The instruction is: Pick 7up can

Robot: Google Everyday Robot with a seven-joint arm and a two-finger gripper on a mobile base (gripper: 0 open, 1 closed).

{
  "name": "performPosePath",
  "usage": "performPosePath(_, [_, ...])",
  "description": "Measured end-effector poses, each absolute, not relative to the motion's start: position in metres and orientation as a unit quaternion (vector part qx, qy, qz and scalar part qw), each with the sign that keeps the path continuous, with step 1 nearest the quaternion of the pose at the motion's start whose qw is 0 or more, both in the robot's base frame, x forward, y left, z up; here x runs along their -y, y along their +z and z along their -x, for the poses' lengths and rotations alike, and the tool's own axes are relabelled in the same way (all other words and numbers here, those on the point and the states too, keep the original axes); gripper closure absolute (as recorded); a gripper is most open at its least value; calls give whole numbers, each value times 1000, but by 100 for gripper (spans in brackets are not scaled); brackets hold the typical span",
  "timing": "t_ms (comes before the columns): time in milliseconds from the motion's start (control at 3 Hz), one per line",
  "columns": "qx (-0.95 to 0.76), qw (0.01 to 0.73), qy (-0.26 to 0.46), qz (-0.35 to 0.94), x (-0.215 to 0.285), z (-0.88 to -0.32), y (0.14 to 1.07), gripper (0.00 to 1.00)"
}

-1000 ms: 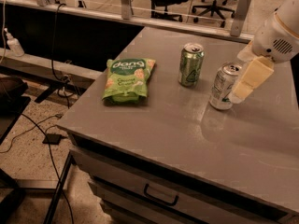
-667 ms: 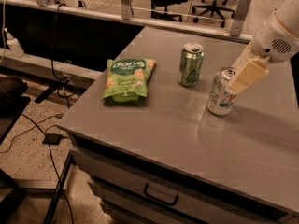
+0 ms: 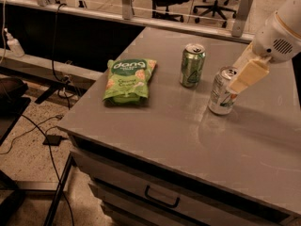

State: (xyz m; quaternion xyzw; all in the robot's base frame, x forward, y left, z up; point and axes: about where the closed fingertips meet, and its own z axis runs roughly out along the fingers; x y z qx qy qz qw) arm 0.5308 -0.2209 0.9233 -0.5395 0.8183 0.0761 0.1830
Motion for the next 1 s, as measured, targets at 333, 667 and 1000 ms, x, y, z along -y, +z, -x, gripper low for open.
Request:
performPosePath(333, [-811, 205, 84, 541, 222, -527, 943, 100])
performPosePath(667, [-799, 247, 93, 541, 230, -515, 984, 100])
performPosePath(1000, [-794, 261, 94, 541, 228, -515, 995, 100])
